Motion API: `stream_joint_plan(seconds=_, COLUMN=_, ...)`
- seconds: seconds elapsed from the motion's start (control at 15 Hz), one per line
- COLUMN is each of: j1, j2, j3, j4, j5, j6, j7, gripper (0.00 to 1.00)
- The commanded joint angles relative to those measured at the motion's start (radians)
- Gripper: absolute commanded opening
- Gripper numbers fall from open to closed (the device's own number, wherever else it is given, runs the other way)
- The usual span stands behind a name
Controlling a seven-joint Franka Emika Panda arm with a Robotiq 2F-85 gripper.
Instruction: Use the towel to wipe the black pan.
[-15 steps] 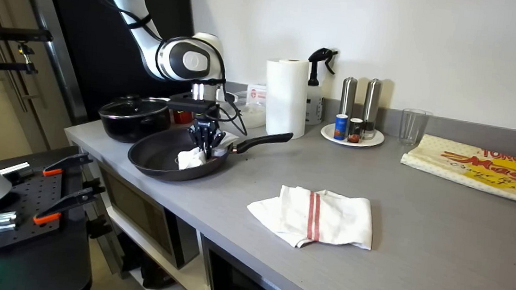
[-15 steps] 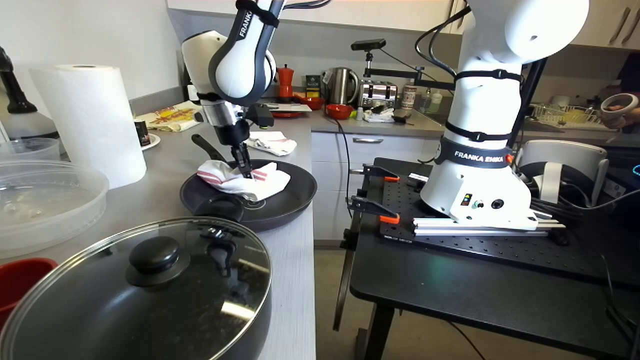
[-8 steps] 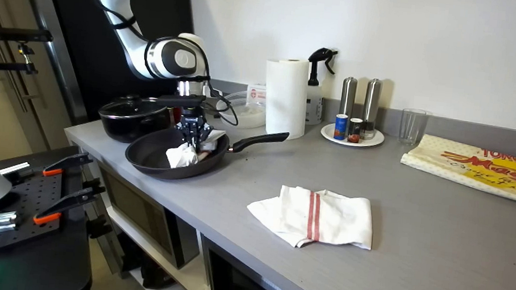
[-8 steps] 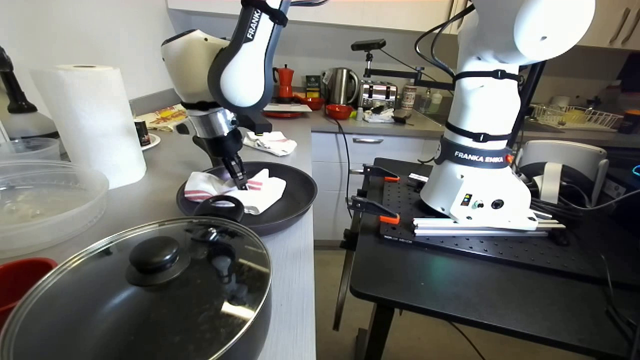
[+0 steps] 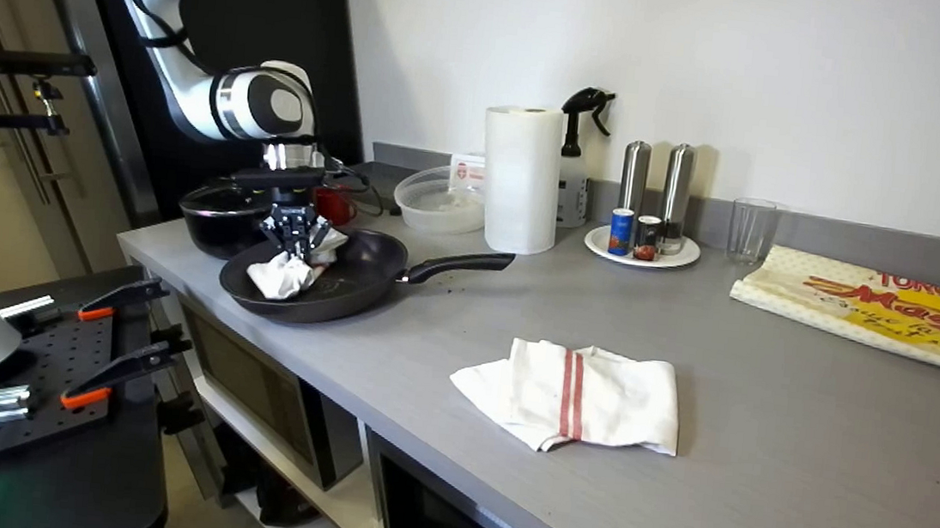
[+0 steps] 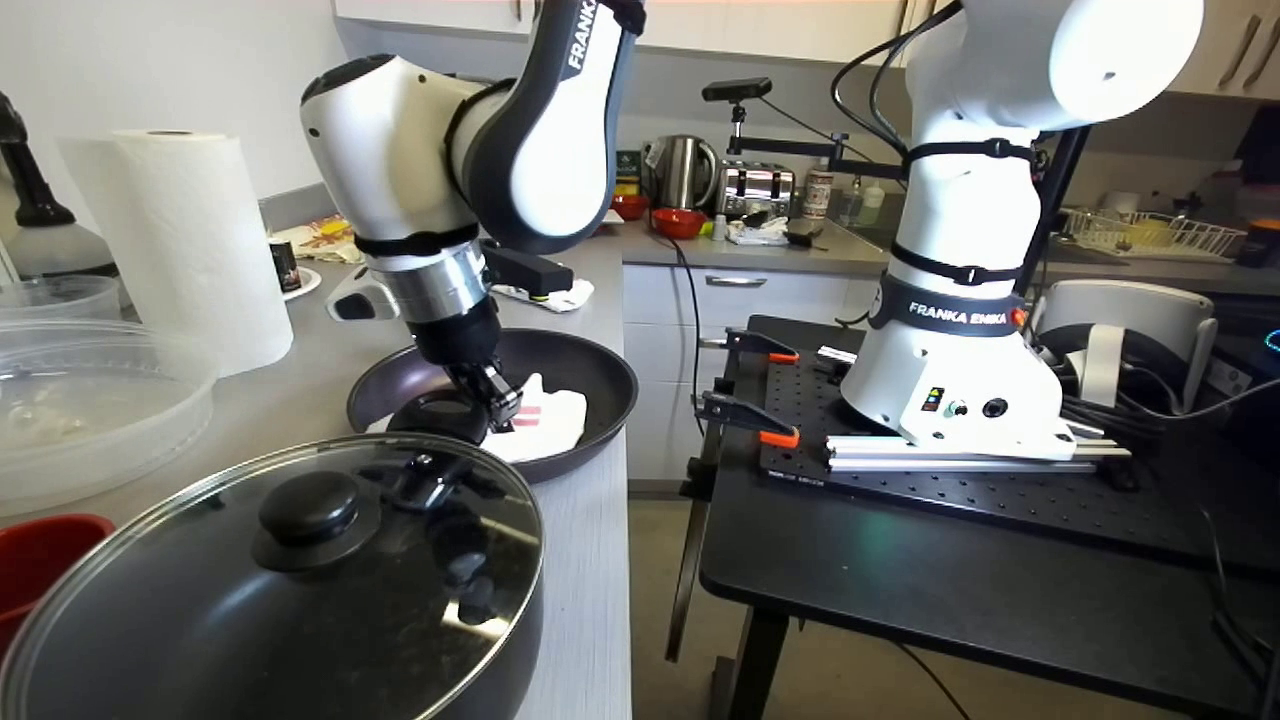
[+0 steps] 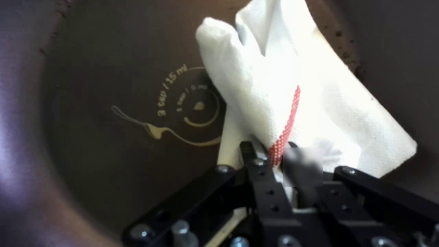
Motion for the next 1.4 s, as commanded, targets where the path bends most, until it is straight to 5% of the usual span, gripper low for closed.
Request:
stream_joint_plan(seconds=0.0, j1=0.005, j2=-0.006, j3=0.009, j4=-0.055, j5=-0.023, j6=0.036, j7=0.011, gripper=0.03)
stream_joint_plan(seconds=0.73, j1=-0.196, j2=-0.036, j3=-0.101, j4=-0.050, j5=0.078, j6=0.059, j7=0.040, gripper=0.03)
stream_joint_plan(seconds=1.07, j1=-0.191, j2=-0.051, j3=-0.153, j4=-0.052, j5=0.053, j6=0.087, j7=0.118, gripper=0.03)
stream_joint_plan(seconds=1.33, j1=-0.151, j2=-0.015, j3=-0.097, j4=-0.054, j5=0.050, j6=0.076, j7=0.089, gripper=0.03)
